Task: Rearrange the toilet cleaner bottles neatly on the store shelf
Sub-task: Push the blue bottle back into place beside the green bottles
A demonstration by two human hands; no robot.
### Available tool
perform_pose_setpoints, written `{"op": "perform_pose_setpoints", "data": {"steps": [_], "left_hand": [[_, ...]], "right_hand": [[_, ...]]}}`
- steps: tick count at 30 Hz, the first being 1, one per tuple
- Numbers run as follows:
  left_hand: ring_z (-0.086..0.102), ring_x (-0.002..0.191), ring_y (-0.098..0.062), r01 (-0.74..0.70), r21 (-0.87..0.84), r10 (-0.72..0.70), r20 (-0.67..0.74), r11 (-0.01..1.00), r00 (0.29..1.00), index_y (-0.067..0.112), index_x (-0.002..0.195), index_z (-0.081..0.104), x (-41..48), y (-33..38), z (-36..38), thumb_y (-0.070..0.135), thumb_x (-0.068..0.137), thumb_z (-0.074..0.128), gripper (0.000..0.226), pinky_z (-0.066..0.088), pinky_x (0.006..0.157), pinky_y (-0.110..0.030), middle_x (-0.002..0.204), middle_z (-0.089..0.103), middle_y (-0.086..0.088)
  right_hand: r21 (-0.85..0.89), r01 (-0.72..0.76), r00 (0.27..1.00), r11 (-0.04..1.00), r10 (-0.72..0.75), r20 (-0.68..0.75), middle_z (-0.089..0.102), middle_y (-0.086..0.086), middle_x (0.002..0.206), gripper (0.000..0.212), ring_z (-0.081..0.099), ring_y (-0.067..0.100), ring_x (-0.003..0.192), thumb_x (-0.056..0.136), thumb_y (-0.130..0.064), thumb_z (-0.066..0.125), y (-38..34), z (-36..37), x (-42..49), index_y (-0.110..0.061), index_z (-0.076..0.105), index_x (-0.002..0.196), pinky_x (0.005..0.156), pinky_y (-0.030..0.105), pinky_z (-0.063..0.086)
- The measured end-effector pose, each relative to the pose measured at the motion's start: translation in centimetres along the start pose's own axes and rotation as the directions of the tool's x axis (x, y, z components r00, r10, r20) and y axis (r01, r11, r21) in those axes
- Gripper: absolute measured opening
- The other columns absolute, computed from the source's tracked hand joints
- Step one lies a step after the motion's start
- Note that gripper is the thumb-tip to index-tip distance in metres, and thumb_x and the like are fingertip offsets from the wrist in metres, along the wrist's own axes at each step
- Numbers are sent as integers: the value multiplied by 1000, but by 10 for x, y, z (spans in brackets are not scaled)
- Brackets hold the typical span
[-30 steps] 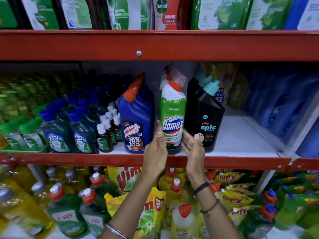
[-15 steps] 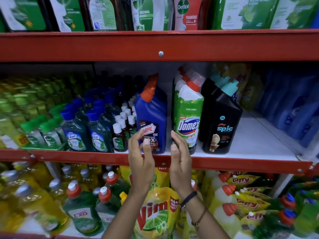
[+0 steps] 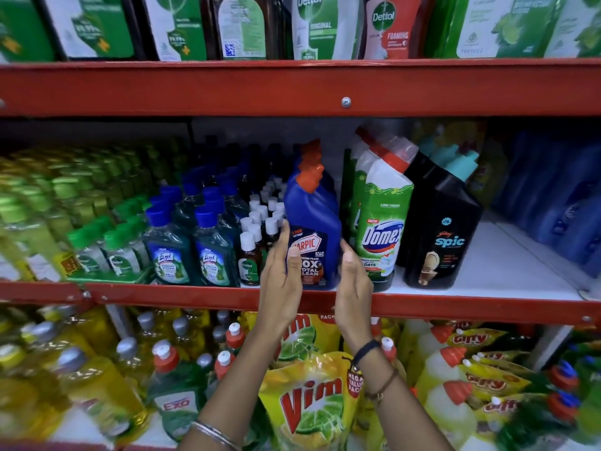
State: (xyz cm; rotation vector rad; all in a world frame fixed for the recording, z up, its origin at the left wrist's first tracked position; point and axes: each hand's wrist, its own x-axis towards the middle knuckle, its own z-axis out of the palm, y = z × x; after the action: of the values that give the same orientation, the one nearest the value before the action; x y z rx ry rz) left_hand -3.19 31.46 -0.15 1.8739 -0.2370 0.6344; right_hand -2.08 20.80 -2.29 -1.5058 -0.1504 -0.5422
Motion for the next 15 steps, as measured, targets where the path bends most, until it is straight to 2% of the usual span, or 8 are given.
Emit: {"op": "perform_pose_setpoints", "data": {"steps": [2,4,6,8,10,12,15], "left_hand": [[30,124,13,26,-16,-25,13,1000,1000,50,138,13,-1,1,0,53,92,23,47,35,108,-25,136,26,25],[34,128,-1,25,-17,-25,16,1000,1000,52,136,12,-2,3,0,49,93,24,44,38,108,-36,138,29,20],[38,127,-5,21,-11,-21,7,1000,1000,52,136,12,-3,4,0,50,93,24,45,39,104,-32,143,34,11],[37,123,-2,19,7,-19,1,1000,1000,49,137,11,-2,2,2,50,92,23,47,37,97,-22,142,35,9],[36,120,6,16,32,-16,-7,999,1000,47,140,11,-3,3,4,49,92,23,50,33,91,-9,138,34,14],[33,111,23,21,43,-20,-14,999,1000,42,143,14,-3,4,5,48,93,24,51,30,84,3,134,31,19],[29,110,28,12,25,-11,-68,1000,998,40,144,17,-5,2,6,52,93,24,53,31,93,-8,136,30,20]], "right_hand": [[2,-14,1000,1000,14,-1,53,0,139,62,48,11,128,86,-61,29,1,0,0,-27,46,134,107,45,42],[-2,-24,1000,1000,24,3,53,0,139,62,48,10,128,85,-63,30,1,-1,0,-28,46,134,107,45,43],[-5,-33,999,999,34,16,53,0,139,62,48,10,128,85,-63,30,-1,-2,1,-29,47,134,107,44,42],[-19,-38,999,999,38,39,51,-1,140,58,46,9,129,88,-60,30,-3,-4,3,-29,45,135,108,43,41],[-54,-30,998,998,33,61,48,-1,143,53,43,9,131,92,-52,30,-3,-6,1,-27,43,137,110,43,38],[-77,-29,995,997,36,88,47,-1,144,53,41,9,133,92,-50,30,-5,-7,1,-25,42,138,112,42,36],[-91,-16,991,996,28,135,47,-2,144,51,41,6,132,95,-48,31,-7,-14,3,-23,43,138,112,36,36]]}}
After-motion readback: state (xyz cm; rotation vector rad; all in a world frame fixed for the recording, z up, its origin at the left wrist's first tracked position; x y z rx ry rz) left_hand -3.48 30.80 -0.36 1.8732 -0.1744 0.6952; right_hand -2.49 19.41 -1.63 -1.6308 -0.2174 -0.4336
